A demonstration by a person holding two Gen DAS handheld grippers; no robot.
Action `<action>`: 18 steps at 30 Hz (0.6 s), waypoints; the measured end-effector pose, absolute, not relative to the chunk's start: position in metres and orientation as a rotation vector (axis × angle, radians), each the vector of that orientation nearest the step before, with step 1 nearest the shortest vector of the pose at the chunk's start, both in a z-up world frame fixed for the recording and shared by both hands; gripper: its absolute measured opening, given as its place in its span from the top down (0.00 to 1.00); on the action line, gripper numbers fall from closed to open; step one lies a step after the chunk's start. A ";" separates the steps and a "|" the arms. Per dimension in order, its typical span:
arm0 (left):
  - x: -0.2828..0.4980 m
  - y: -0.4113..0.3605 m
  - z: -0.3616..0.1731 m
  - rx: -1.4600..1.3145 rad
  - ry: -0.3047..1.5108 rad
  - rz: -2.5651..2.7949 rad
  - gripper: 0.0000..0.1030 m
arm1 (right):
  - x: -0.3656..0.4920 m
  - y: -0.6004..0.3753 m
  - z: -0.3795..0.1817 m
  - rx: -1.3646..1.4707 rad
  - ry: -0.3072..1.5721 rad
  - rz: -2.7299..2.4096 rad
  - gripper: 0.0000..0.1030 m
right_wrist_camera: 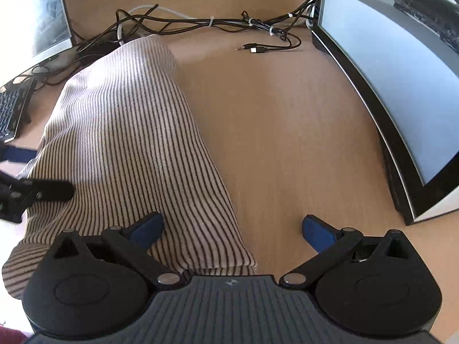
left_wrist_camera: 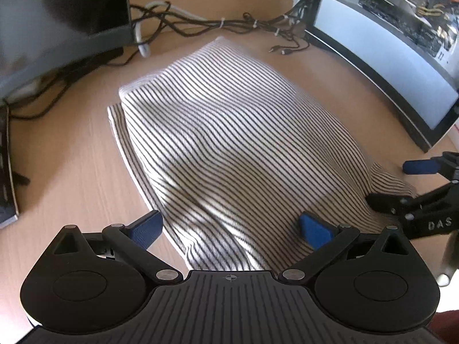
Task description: Fold clothes
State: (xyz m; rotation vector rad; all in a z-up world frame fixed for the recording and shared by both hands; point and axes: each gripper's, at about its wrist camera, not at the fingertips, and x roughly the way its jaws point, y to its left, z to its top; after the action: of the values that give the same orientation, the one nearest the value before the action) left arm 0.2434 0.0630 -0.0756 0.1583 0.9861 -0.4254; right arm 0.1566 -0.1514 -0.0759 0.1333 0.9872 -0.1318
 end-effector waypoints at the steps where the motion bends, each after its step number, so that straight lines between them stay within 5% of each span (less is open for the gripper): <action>1: 0.244 0.063 -0.075 0.171 0.978 -0.423 0.00 | 0.157 -0.151 -0.076 0.134 0.989 -0.129 0.00; 18: 0.227 0.083 -0.052 0.104 0.933 -0.414 0.00 | 0.160 -0.152 -0.042 0.062 0.901 -0.071 0.00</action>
State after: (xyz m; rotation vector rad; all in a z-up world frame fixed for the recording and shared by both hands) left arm 0.2266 0.0832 -0.0519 0.1045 0.9325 -0.4135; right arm 0.1602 -0.1516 -0.0421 0.0620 0.9014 -0.0708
